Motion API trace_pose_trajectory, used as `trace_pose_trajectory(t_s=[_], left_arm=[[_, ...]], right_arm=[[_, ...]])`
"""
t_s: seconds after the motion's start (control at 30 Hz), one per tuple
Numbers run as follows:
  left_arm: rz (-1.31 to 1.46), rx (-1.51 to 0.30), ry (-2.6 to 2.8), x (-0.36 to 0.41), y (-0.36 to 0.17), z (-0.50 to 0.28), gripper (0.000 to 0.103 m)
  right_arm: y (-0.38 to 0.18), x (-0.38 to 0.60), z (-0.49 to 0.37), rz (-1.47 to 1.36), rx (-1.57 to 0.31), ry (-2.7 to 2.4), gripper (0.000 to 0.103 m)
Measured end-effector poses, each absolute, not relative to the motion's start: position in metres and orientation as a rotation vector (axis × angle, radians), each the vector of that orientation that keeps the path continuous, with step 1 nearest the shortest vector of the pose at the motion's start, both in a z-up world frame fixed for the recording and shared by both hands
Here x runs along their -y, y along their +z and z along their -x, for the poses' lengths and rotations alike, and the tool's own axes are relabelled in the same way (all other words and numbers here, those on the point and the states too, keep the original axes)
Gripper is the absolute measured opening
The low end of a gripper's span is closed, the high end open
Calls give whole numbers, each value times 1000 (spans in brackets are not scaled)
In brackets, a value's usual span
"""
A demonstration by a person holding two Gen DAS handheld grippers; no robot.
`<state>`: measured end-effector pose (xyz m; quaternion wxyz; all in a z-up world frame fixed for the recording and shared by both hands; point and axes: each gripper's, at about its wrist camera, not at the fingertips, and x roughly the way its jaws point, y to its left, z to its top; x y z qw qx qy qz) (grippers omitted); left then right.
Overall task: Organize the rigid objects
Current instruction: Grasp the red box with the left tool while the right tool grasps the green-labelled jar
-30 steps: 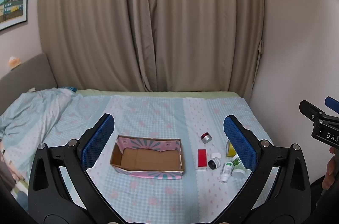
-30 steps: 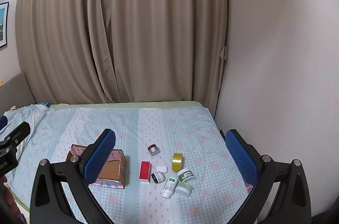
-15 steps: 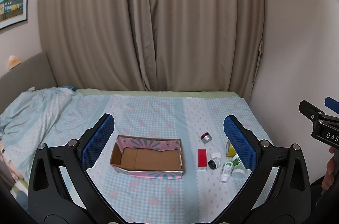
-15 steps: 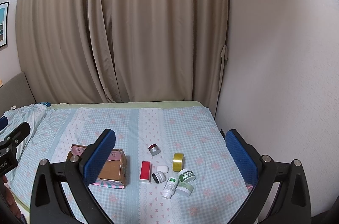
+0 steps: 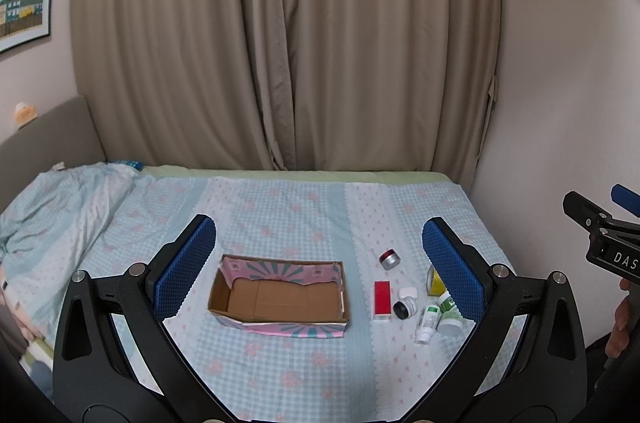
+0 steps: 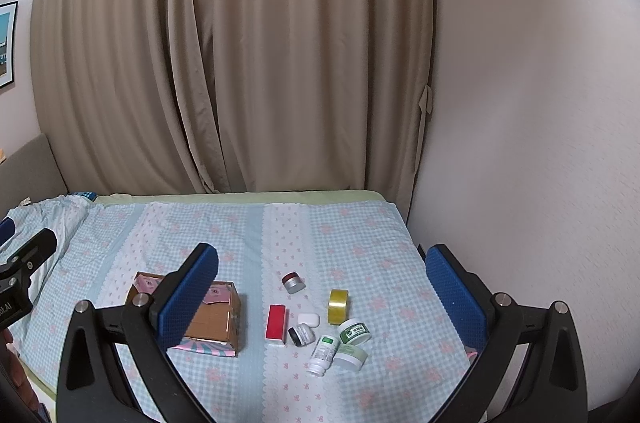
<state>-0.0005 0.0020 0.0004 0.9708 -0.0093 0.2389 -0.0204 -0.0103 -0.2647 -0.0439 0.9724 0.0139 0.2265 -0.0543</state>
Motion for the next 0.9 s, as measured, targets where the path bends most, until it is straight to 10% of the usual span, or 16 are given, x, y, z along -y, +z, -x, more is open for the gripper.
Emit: trace_pose_trajectory(t_s=[0.9], left_arm=[[23,-1004,-279,54,-157,-160,102]], right_arm=[[-164,350,-50,-293,-894,-311,103]])
